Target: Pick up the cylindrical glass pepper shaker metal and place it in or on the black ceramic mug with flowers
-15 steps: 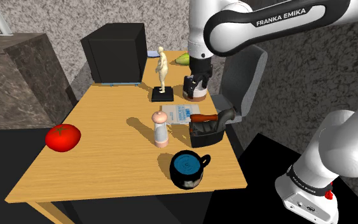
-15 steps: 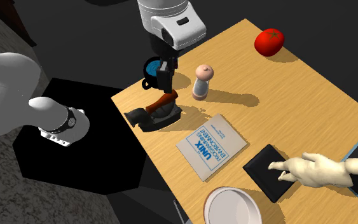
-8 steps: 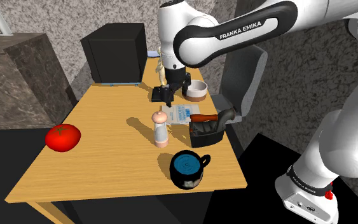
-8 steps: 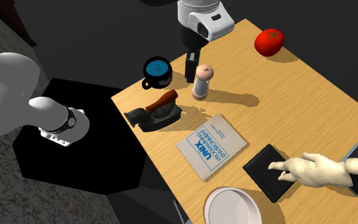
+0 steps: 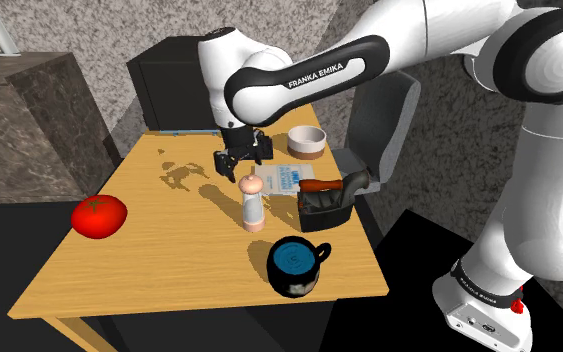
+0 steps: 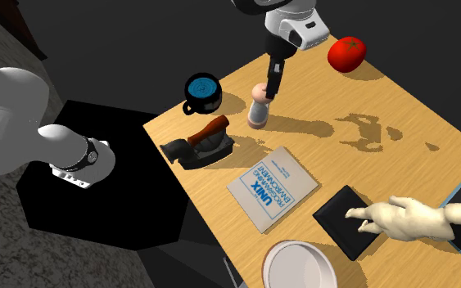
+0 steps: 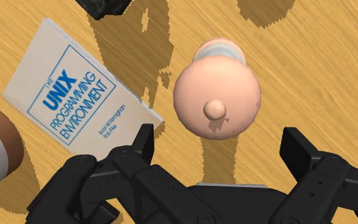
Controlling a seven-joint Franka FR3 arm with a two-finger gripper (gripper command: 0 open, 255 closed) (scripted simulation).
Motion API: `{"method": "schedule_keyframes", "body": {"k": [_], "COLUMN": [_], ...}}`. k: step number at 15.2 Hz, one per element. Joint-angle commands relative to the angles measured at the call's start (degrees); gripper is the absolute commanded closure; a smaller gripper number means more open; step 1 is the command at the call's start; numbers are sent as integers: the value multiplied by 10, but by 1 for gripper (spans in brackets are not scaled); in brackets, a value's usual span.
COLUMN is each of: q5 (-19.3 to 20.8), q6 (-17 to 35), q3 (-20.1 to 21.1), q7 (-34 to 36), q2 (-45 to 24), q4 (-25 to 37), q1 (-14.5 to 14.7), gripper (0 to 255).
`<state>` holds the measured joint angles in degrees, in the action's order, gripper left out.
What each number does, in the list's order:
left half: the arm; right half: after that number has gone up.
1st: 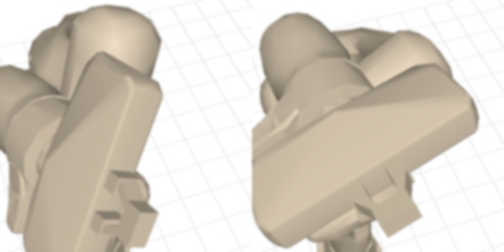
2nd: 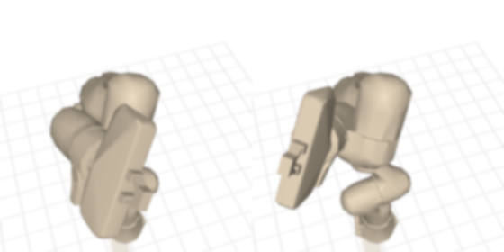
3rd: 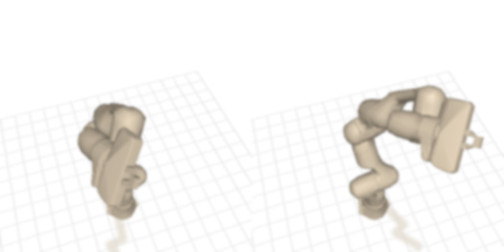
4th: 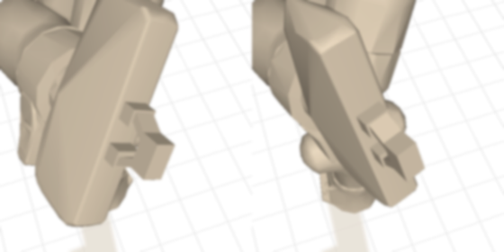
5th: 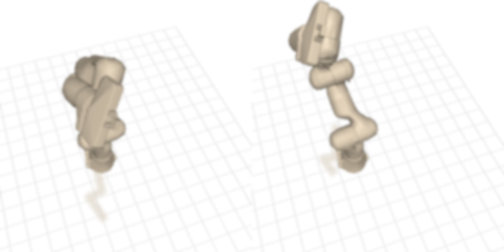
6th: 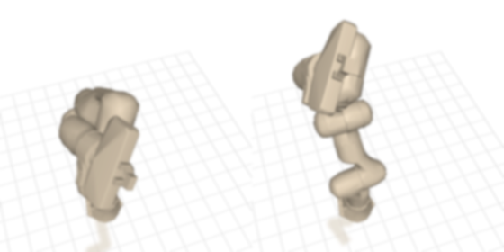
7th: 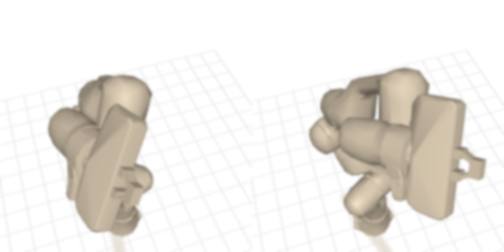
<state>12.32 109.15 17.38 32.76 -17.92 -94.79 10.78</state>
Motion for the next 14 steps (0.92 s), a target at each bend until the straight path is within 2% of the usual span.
{"method": "schedule_keyframes", "body": {"k": [1, 6, 14], "q5": [3, 9, 9], "q6": [10, 49, 49], "q3": [-1, -4, -4], "q7": [3, 7, 7], "q2": [-7, -17, -17], "q4": [-5, -33, -33], "q1": [1, -2, -2], "gripper": [0, 0, 0]}}
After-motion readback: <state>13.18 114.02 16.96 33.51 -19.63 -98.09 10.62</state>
